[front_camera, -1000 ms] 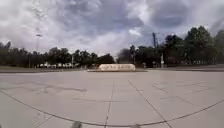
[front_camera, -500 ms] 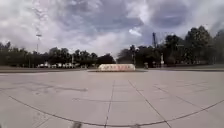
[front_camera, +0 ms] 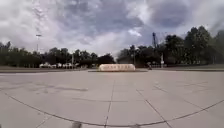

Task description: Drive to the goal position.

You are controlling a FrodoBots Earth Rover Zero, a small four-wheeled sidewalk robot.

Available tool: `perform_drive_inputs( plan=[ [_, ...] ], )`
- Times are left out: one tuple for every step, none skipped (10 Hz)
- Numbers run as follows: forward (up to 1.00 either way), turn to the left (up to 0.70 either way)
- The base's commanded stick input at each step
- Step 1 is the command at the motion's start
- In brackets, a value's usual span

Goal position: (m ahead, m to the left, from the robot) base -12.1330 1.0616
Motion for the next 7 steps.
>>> perform_drive_inputs(
  plan=[
    [0.06,0.00],
    [0.06,0.00],
    [0.06,0.00],
    [0.06,0.00],
    [0.06,0.00],
    [0.06,0.00],
    [0.06,0.00]
  ],
)
